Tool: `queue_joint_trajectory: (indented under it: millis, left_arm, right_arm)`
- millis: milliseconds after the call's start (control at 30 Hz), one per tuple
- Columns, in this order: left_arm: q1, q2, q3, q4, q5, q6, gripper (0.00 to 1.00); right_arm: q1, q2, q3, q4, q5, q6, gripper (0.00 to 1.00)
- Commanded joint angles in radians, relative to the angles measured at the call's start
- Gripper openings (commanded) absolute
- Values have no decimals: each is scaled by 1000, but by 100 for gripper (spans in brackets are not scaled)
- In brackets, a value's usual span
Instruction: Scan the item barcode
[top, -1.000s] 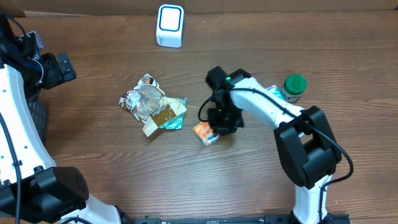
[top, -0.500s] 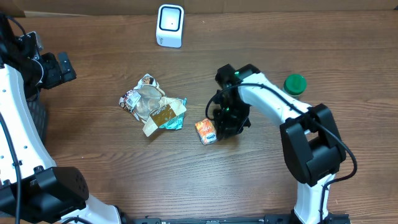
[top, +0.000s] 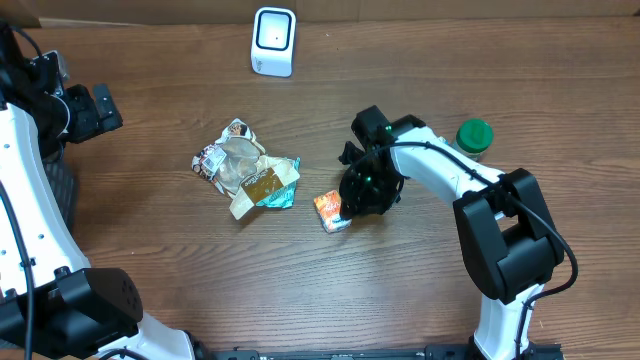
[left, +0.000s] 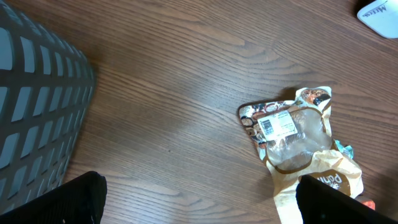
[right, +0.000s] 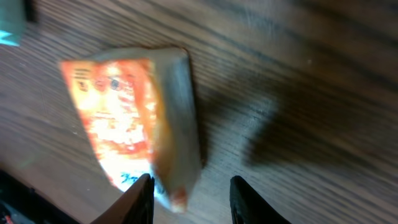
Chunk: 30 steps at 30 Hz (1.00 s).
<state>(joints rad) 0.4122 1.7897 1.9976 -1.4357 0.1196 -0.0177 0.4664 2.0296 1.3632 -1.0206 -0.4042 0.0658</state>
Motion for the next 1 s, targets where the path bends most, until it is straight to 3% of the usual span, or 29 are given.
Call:
queue_joint_trajectory:
  millis: [0, 200, 267, 333, 633, 967]
  left_arm:
    - [-9, 3, -2, 1, 4, 22, 100]
    - [-9, 3, -2, 1, 4, 22, 100]
    - [-9, 3, -2, 1, 4, 22, 100]
    - [-9, 3, -2, 1, 4, 22, 100]
    - [-9, 3, -2, 1, 4, 22, 100]
    - [-9, 3, -2, 1, 4, 22, 100]
  right_arm:
    - [4, -23, -44, 32, -25, -10, 36]
    - [4, -23, -80, 93, -47, -10, 31]
    - [4, -23, -80, 97, -47, -11, 23]
    - [4, -23, -80, 97, -47, -11, 4]
    - [-12, -48, -25, 68, -268, -11, 4]
    - [-113, -267, -19, 66, -599, -11, 4]
